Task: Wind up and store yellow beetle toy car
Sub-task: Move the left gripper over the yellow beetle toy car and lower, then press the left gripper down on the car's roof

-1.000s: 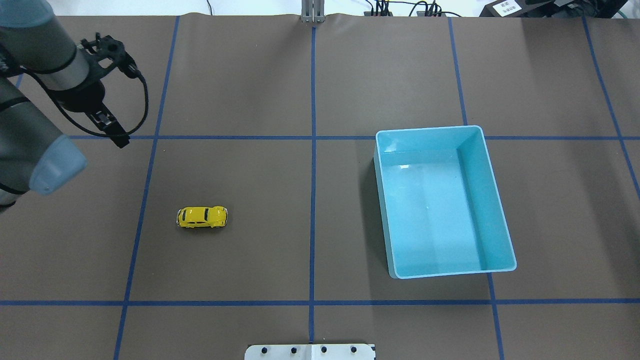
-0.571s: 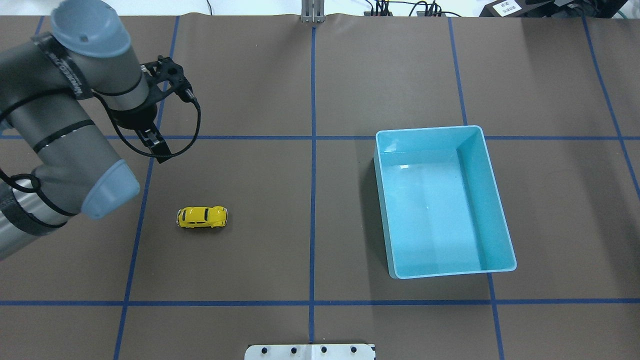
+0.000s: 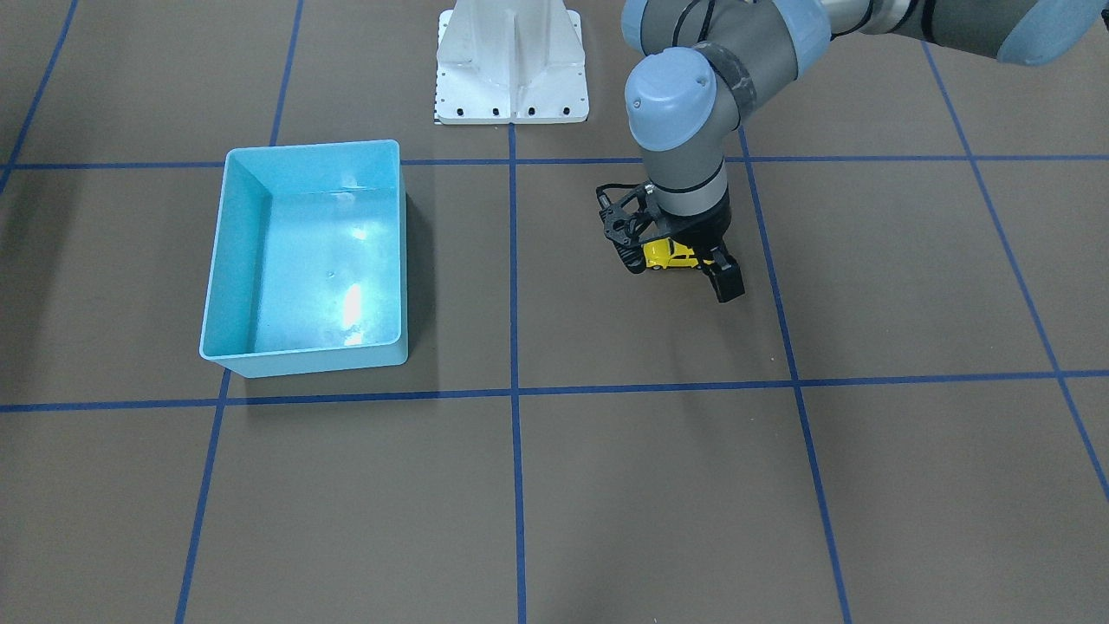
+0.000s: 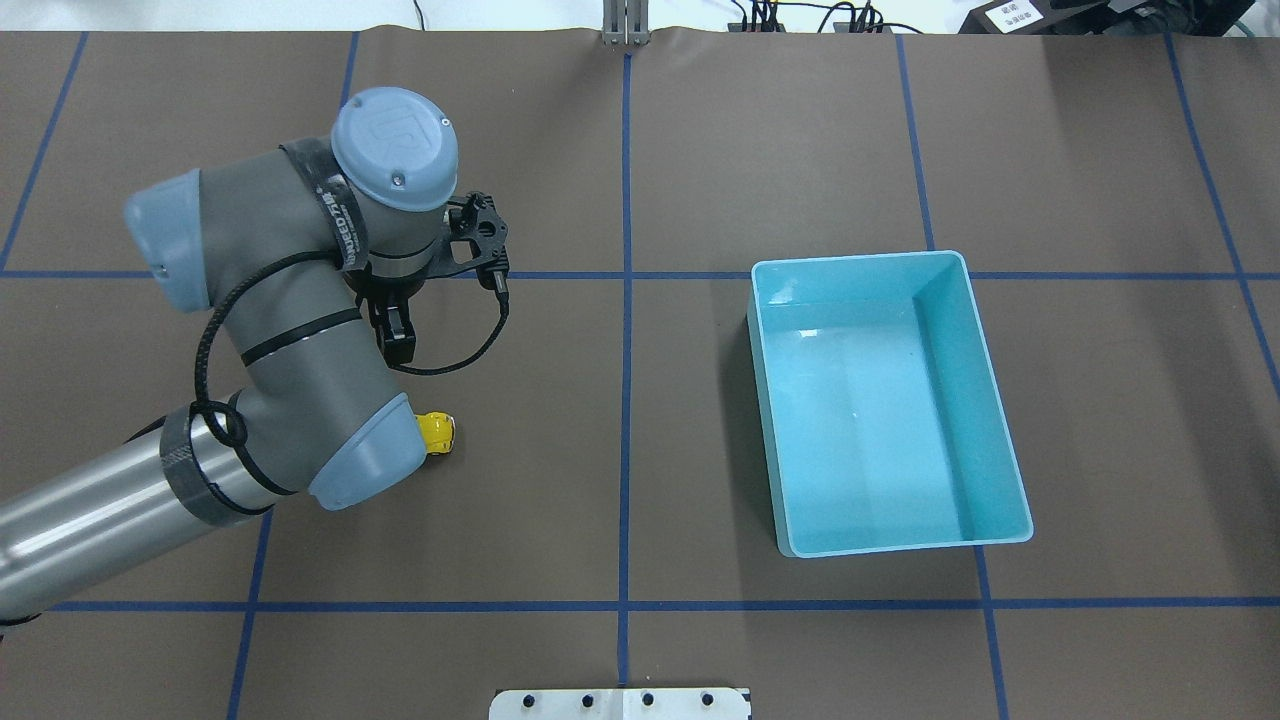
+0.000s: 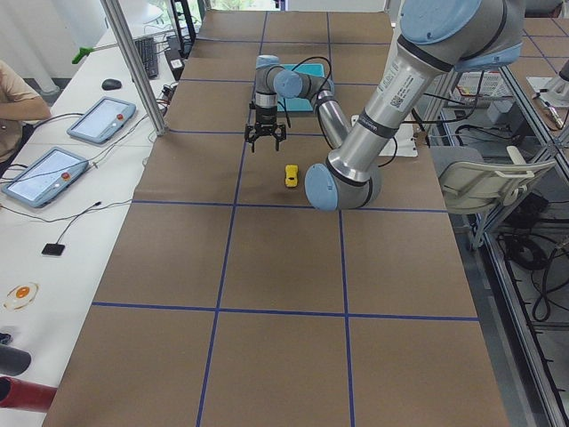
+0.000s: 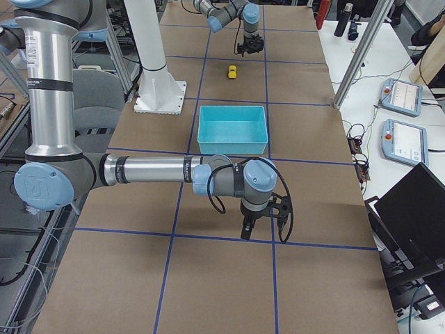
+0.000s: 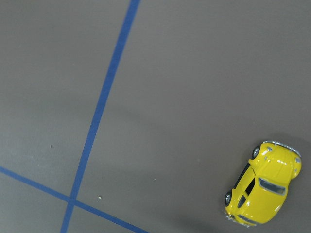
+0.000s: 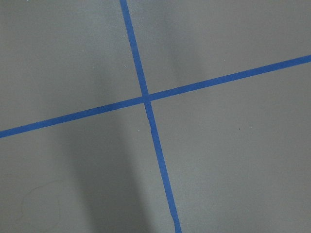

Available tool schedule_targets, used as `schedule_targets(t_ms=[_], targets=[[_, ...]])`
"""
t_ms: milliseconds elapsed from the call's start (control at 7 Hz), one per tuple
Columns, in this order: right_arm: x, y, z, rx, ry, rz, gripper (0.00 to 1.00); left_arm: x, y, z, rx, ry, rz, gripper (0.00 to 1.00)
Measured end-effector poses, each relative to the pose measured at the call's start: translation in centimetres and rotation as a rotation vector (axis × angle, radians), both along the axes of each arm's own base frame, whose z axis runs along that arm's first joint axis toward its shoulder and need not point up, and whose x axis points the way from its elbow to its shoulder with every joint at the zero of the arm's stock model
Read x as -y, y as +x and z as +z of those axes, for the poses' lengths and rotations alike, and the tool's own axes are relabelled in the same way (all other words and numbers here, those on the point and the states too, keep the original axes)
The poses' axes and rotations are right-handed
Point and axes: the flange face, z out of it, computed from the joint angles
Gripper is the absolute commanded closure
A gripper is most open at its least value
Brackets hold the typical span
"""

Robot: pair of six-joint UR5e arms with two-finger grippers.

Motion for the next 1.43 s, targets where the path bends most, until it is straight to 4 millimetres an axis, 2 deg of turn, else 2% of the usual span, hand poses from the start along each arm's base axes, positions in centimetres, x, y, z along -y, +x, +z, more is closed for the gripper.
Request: schedule_targets(t_ms=[571,1000,1286,1429], targets=[[0.0,0.0,-0.1,-0.001,0.003,0.0,0.0,-2.1,6.3,1.8,0.123,-0.013,0.177,0.0],[0.0,0.0,-0.3,-0.001,0.006,0.001,0.0,-4.9,8.5,2.3,0.077,-0.108,0.253,0.0],[0.1,0.0,-0.3,-0.003,0.007,0.001,0.0,-8.0,10.4,2.7,0.071,-0.115,0.307,0.0],[0.1,0.0,-0.3,-0.003,0.006,0.002,0.0,-8.8,10.2,2.8,0.073,-0.093,0.314,0.0]])
